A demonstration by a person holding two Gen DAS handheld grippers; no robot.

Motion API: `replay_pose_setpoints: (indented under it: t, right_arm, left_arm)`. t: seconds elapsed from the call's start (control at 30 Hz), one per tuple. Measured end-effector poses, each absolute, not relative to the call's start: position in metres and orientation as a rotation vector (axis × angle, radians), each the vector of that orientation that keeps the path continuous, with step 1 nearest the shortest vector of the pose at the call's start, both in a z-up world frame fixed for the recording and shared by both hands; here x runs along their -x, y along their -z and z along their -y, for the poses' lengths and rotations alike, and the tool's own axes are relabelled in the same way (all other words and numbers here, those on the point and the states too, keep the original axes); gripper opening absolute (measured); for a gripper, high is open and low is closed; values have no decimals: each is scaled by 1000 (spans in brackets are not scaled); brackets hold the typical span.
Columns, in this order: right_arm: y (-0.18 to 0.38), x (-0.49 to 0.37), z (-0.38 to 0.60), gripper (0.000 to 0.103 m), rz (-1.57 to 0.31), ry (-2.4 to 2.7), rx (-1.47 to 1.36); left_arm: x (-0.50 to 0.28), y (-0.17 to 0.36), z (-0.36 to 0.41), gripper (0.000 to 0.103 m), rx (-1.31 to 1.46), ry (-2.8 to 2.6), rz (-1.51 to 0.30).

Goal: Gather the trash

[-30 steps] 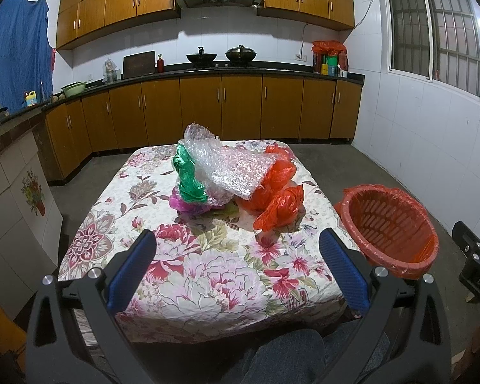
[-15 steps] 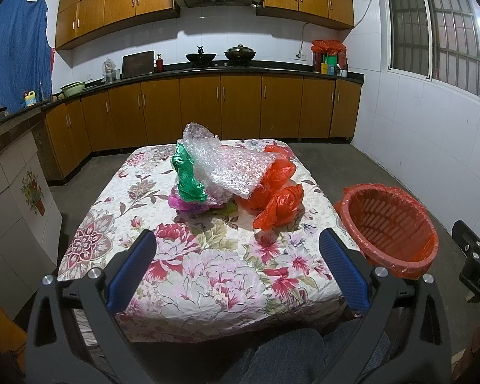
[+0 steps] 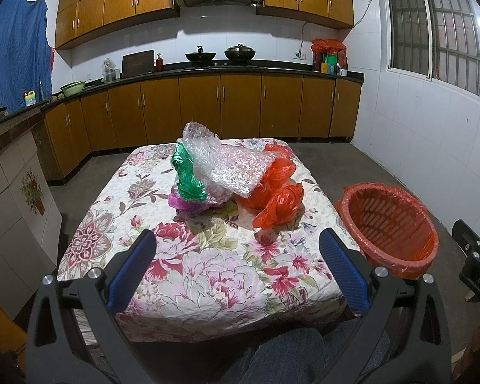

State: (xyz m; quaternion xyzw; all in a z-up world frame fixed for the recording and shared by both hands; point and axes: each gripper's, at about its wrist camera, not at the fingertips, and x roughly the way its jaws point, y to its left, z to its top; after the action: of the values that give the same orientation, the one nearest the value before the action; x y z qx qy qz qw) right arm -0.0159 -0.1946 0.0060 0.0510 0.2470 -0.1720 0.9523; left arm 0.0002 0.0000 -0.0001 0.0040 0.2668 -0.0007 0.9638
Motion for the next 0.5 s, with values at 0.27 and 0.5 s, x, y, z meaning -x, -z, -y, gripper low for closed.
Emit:
replay_pose_setpoints:
  t: [0.27,0.5]
  right_arm:
    - [-5,15,195,101,-503,350,-103]
    - [-4,14,196,101,-504,350,-104]
  left_arm:
    - [0,0,0,99,-8,2,-541]
    - [0,0,0,99,-8,2,-542]
